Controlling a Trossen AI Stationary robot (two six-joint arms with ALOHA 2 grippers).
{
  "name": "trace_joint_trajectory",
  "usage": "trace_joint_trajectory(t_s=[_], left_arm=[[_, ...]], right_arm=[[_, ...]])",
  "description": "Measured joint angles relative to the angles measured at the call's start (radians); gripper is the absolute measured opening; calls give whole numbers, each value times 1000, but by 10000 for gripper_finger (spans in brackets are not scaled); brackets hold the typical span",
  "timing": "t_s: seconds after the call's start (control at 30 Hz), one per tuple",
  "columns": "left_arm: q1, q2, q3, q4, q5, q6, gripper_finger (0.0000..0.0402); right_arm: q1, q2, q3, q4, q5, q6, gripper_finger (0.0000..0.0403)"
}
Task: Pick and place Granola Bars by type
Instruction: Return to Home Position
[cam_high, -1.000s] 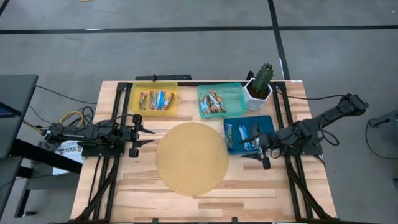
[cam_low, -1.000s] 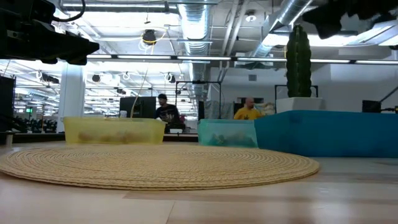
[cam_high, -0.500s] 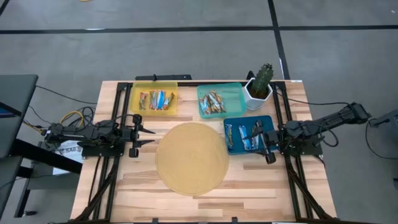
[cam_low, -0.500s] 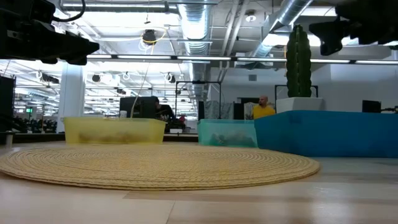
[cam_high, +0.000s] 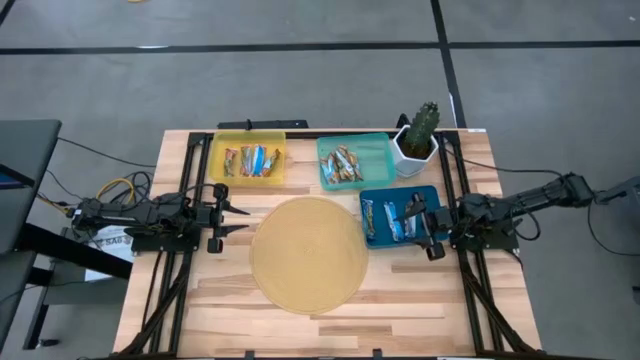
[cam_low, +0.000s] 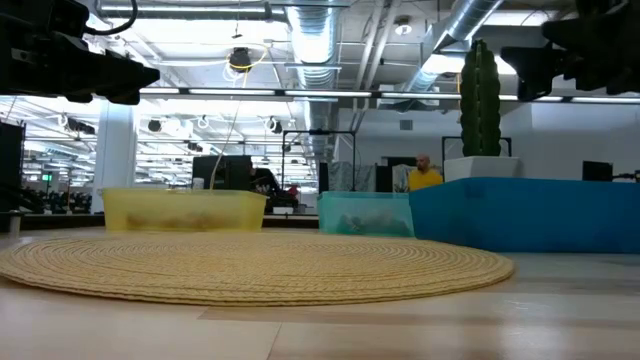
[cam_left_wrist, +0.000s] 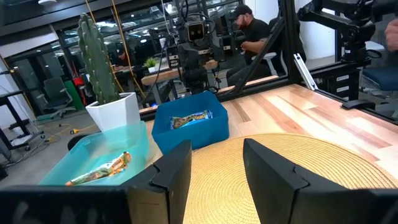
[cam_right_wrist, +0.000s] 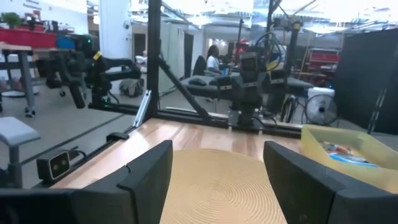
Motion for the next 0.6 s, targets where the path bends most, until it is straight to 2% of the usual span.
trace_joint_trajectory(t_s=[0.37, 0.6], left_arm=[[0, 0, 0, 0, 0, 0, 140], [0, 0, 0, 0, 0, 0, 140]], right_arm=[[-8, -142, -20, -159, 1, -7, 244], [-13, -252, -20, -295, 58, -44, 244]])
